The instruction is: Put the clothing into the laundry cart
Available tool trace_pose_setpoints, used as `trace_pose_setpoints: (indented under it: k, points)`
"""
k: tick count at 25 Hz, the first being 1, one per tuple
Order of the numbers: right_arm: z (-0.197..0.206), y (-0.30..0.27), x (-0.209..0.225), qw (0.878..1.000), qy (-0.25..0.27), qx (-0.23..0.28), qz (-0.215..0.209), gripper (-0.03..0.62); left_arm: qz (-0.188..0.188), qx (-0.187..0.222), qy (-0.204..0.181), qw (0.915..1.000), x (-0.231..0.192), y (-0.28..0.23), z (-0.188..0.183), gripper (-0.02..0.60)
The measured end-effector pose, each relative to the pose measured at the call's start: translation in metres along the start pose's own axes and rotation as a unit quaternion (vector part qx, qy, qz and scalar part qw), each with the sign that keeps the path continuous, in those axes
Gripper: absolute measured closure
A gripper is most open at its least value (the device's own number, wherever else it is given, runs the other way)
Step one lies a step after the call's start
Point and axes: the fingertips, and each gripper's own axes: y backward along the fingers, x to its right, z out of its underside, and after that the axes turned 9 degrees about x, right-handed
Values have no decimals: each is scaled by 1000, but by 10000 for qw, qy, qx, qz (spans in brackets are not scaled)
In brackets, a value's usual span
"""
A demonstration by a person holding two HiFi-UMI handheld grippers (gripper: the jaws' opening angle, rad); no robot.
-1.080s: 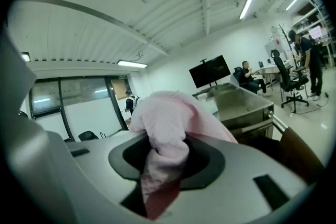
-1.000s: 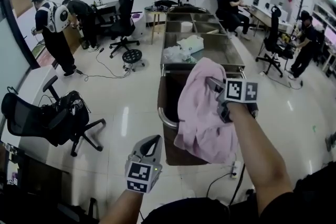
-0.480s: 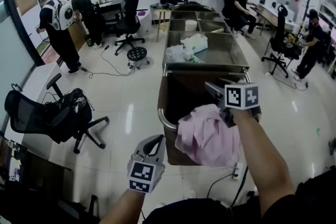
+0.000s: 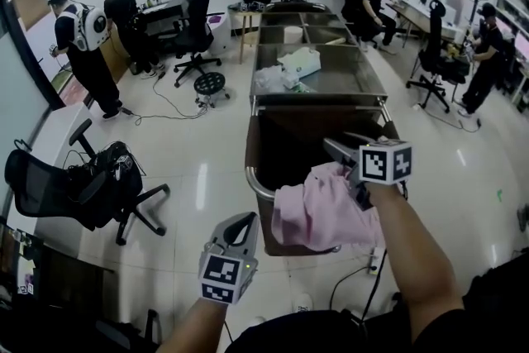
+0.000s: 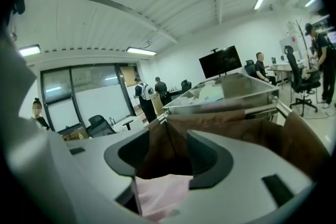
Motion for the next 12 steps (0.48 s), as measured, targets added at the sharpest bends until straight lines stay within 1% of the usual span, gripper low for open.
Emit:
trace_pose_setpoints:
  k: [2,6,9,12]
  points:
    - [-4,6,-6,9999,-5,162,-1,355,21,3,-18,10000,0,2,-1,583]
    - [-6,31,-13,9991,141,389,125,353,155,10,-97,9998,5,2,-2,583]
    - [-6,56,-23,9980,178,575,184,352,241,14,-94,9997,7,3,0,583]
    - [0,85,-31,9966,232,711,347,352,384,21,-86,9992,15,3,1,583]
